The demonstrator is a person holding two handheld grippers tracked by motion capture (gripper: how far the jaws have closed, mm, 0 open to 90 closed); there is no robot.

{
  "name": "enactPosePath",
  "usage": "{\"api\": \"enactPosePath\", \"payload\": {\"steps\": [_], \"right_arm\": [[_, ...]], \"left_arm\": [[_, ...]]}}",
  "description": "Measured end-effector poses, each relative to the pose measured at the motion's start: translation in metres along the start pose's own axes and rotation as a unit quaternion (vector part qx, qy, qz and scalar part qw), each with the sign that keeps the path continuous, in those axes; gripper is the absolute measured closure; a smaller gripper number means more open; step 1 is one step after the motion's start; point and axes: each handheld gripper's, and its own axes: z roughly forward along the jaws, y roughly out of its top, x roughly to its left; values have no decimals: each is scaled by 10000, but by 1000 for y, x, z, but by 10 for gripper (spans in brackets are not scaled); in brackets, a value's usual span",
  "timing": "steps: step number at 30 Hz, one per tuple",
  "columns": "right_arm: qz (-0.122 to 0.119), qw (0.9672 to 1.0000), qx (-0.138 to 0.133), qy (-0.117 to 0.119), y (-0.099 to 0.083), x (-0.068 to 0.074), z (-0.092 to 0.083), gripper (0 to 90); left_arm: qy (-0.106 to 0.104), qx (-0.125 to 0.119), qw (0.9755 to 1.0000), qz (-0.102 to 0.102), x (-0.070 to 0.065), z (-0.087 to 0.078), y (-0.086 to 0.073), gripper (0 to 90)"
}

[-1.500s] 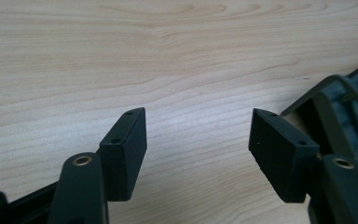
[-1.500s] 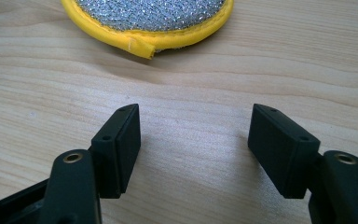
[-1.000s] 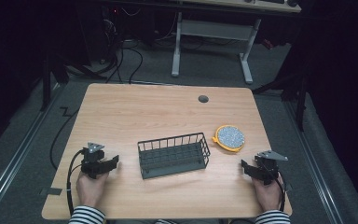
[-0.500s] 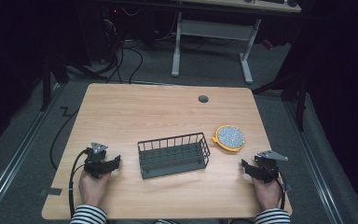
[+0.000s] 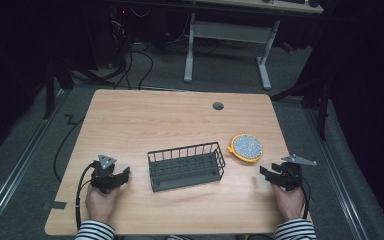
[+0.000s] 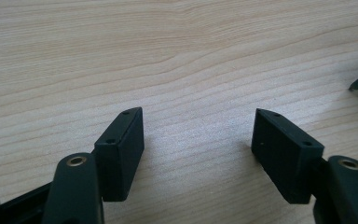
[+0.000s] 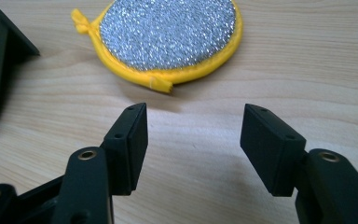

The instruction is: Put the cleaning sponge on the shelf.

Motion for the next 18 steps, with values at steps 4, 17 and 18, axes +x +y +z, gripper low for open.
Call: {"api": "enactPosePath", "payload": {"steps": [4, 17, 18], "right_arm": [[-37, 10000, 56, 0, 22, 2, 2, 416], [23, 9988, 488, 99, 72, 2, 21, 406], [29, 9984, 552, 80, 76, 1, 24, 402]], "left_arm": [[11, 7, 10000, -11, 0, 0, 0, 341], [12, 11, 10000, -12, -1, 0, 0, 333], [13, 10, 10000, -13, -1, 0, 0, 333]]}}
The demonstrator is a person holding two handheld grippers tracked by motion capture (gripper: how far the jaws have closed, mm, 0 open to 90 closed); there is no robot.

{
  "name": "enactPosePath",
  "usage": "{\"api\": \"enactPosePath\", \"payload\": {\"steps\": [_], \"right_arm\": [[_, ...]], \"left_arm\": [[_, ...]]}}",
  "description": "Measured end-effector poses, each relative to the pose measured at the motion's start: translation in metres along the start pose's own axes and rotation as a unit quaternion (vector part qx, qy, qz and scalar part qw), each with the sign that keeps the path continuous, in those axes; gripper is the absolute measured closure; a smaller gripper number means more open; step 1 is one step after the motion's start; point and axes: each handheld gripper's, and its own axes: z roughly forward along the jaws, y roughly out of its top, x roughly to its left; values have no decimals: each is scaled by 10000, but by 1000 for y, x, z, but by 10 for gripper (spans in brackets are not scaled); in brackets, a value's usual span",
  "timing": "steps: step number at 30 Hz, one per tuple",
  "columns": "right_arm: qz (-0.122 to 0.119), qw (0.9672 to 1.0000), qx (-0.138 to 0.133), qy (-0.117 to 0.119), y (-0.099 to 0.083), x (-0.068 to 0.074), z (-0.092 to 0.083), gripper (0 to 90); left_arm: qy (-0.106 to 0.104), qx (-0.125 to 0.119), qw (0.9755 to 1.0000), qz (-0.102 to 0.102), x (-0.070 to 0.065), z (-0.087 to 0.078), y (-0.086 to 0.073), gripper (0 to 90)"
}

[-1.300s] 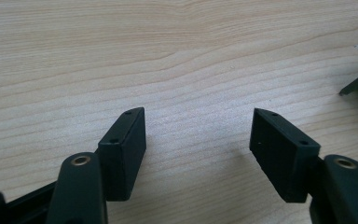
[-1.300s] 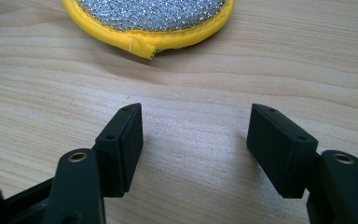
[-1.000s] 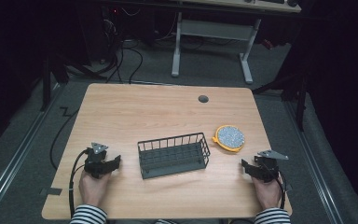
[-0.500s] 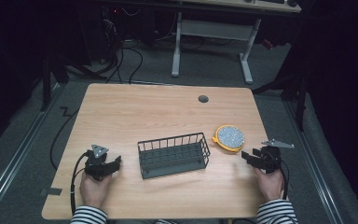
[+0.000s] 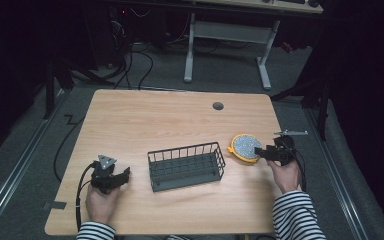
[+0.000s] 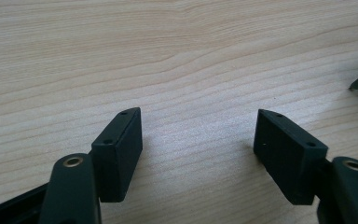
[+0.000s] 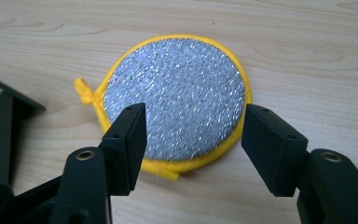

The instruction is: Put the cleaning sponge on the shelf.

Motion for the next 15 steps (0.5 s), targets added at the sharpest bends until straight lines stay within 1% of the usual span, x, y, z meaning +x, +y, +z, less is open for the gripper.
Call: {"api": "enactPosePath", "payload": {"steps": [1, 2, 3, 5, 7, 8, 9, 10, 11, 12, 15], "right_arm": [[-6, 10000, 45, -15, 3, -1, 2, 399], [49, 9999, 140, -36, 11, -2, 6, 395], [49, 9999, 140, -36, 11, -2, 6, 395], [49, 9997, 222, -87, 17, -2, 11, 391], [72, 9991, 404, -97, 25, -2, 18, 383], [72, 9991, 404, -97, 25, -2, 18, 383], [114, 9986, 506, -87, 29, -3, 24, 381], [114, 9986, 506, -87, 29, -3, 24, 381], [240, 9977, 640, -29, 30, -5, 31, 377], [240, 9977, 640, -29, 30, -5, 31, 377], [330, 9960, 830, -100, 28, -9, 42, 366]], "left_arm": [[1, 0, 10000, -1, 0, 0, 0, 333], [4, 0, 10000, -2, 0, 0, 0, 333], [6, 0, 10000, -3, 0, 0, 0, 333], [6, 0, 10000, -6, 0, 0, 0, 333], [8, -1, 10000, -7, 0, 0, 0, 334], [8, -1, 10000, -7, 0, 0, 0, 333], [8, 0, 10000, -6, 0, 0, 0, 333], [9, -1, 10000, -8, 0, 0, 0, 333], [8, -1, 10000, -9, 0, 0, 0, 334], [8, -3, 10000, -11, 0, 0, 0, 334], [7, -2, 10000, -14, 0, 0, 0, 334]]}}
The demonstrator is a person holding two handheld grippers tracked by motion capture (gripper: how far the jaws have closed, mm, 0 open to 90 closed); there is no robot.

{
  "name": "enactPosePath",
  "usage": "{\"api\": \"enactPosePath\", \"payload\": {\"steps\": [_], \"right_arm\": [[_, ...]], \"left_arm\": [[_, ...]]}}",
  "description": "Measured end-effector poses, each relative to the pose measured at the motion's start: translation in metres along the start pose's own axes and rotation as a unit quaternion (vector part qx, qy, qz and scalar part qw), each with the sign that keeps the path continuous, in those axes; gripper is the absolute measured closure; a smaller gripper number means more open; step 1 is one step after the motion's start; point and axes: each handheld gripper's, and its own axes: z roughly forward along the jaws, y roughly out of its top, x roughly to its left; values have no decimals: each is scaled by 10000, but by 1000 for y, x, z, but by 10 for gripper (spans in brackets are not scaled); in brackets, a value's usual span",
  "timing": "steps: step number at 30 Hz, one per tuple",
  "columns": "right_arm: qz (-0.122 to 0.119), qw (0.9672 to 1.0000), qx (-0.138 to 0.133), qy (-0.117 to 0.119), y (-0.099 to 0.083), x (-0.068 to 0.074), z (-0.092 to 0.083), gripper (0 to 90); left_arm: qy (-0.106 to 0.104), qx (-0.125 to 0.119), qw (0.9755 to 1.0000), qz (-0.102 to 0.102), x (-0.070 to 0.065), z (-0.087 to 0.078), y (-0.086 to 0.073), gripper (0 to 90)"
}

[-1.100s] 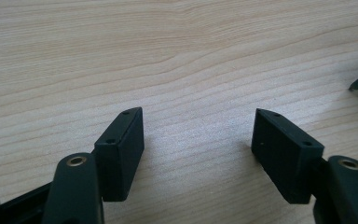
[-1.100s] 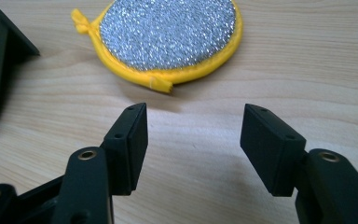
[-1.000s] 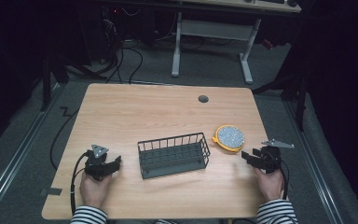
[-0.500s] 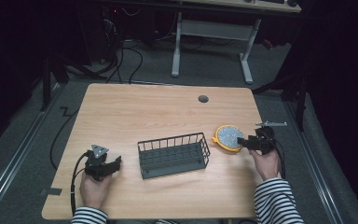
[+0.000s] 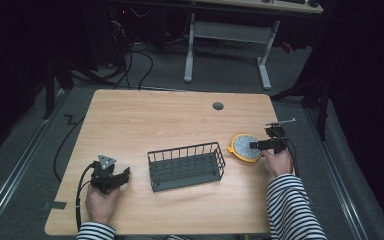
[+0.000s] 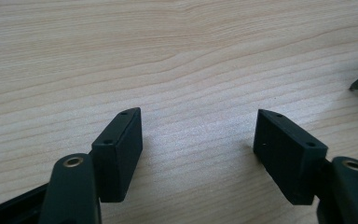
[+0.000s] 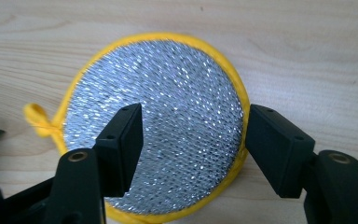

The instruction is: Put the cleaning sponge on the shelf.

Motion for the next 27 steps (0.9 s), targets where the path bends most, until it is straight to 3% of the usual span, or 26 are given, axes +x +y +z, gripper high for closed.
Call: {"api": "enactPosePath", "payload": {"steps": [4, 8, 10, 14, 19, 20, 27], "right_arm": [[73, 9999, 74, 78, 1, -3, 6, 358], [267, 9989, 330, 197, 2, -8, 10, 369], [391, 9978, 424, 312, 3, -11, 11, 405], [405, 9973, 486, 362, 3, -12, 11, 514], [387, 9973, 413, 475, 2, -15, 9, 668], [391, 9973, 301, 550, 1, -16, 8, 736], [250, 9982, 152, 531, 0, -13, 3, 796]], "left_arm": [[4, 0, 10000, 5, 0, 0, 0, 334], [4, 1, 10000, 5, 0, 0, 0, 334], [4, 0, 10000, 4, 0, 0, 0, 334], [2, -1, 10000, 4, 0, 0, 0, 334], [1, 1, 10000, 3, 0, 0, 0, 333], [1, 1, 10000, 5, 0, 0, 0, 332], [-19, -5, 10000, -11, 0, 0, 0, 330]]}}
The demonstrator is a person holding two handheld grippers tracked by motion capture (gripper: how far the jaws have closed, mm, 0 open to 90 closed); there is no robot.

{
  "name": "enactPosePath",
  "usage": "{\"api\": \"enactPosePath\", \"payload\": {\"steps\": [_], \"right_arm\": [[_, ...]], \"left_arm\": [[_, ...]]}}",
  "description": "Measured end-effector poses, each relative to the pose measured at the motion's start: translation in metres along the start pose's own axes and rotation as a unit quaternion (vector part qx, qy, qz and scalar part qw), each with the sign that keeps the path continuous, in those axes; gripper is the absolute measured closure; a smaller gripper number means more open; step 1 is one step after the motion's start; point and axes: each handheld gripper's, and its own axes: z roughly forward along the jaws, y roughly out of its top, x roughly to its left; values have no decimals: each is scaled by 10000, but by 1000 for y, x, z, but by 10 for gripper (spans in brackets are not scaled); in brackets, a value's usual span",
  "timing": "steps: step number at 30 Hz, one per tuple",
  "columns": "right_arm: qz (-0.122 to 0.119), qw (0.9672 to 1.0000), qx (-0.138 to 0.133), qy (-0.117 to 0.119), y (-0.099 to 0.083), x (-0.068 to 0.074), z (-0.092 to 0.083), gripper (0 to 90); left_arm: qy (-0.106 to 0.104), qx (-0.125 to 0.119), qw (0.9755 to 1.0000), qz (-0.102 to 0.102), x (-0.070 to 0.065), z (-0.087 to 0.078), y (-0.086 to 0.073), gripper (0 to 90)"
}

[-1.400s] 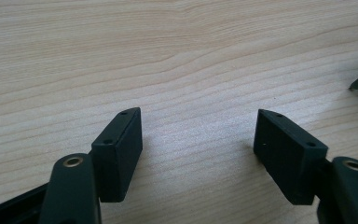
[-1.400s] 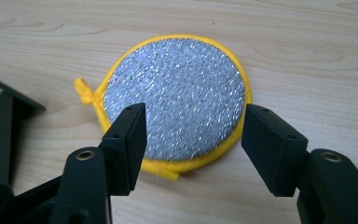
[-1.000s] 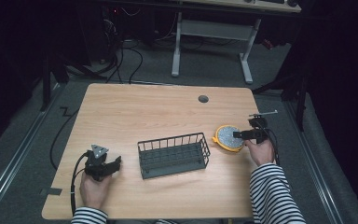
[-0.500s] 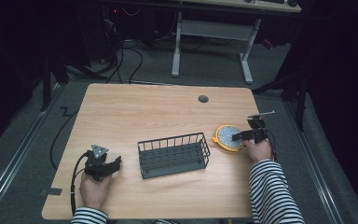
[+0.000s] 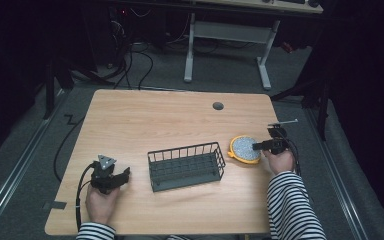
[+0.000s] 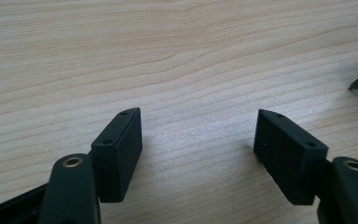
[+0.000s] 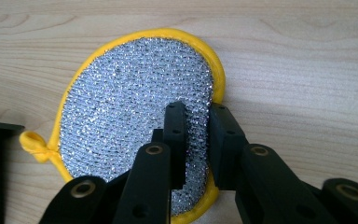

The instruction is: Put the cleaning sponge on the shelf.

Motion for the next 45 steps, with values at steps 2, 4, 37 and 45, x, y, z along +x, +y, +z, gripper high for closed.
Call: {"api": "enactPosePath", "payload": {"steps": [2, 4, 37, 45], "right_arm": [[-37, 10000, -65, 35, 0, 2, -3, 798], [-130, 9998, -129, 60, 0, 4, -7, 799], [-1859, 9725, -1214, 704, 12, 98, -104, 798], [-2401, 9591, -1201, 897, 11, 148, -89, 797]], "left_arm": [[-5, 2, 10000, 1, 0, 0, 0, 330], [-7, 0, 10000, 0, 0, 0, 0, 329], [-21, 21, 10000, 44, 0, 0, 0, 315], [-20, 13, 10000, 38, 0, 0, 0, 315]]}}
